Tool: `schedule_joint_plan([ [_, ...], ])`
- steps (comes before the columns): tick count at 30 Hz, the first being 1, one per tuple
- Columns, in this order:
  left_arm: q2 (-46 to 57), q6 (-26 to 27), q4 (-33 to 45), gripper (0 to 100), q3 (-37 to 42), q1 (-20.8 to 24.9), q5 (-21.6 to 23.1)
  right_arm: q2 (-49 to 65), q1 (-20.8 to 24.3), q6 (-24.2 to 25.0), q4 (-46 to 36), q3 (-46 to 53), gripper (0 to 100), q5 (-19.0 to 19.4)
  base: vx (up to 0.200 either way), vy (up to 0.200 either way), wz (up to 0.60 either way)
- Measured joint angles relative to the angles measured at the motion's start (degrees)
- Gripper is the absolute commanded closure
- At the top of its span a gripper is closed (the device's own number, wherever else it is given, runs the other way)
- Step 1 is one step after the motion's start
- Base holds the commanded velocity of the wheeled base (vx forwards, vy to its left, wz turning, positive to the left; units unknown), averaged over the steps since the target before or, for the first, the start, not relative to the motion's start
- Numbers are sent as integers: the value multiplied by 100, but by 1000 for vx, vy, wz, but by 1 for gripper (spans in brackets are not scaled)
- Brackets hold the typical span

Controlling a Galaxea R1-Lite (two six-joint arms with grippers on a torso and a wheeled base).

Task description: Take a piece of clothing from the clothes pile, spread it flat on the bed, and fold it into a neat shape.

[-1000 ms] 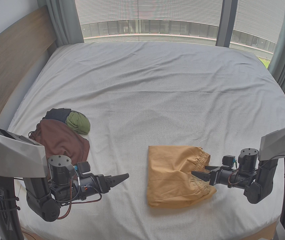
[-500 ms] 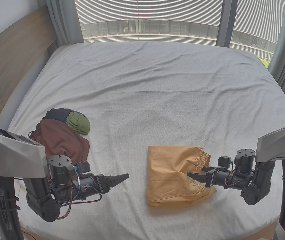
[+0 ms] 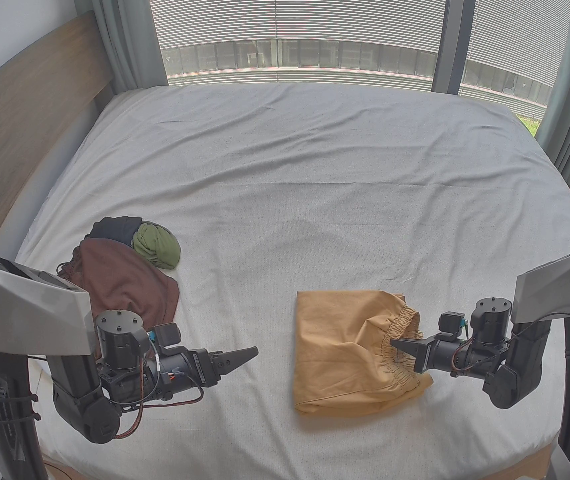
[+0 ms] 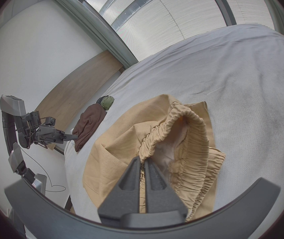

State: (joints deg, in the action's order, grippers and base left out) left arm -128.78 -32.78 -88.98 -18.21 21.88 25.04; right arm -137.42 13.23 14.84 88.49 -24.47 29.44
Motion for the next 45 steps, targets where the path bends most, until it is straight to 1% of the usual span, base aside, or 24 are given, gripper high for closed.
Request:
schedule_joint_plan([
  [11,-7,2,0,0,2,11,0,327,-458,141,-28,210,100,1,0,0,0],
  [17,-16,0,0,0,2,17,2,327,-557,144,-63,230,100,-7,0,0,0],
  [22,-38,2,0,0,-2,17,2,272,-629,122,-260,219,100,-10,0,0,0],
  [30,-63,2,0,0,-6,17,2,228,-681,101,-263,187,100,-11,0,0,0],
  [31,-66,2,0,0,-6,17,2,232,-681,100,-260,182,0,-10,0,0,0],
  [45,-79,2,0,0,-2,30,0,272,-667,66,-285,684,0,-11,0,0,0],
])
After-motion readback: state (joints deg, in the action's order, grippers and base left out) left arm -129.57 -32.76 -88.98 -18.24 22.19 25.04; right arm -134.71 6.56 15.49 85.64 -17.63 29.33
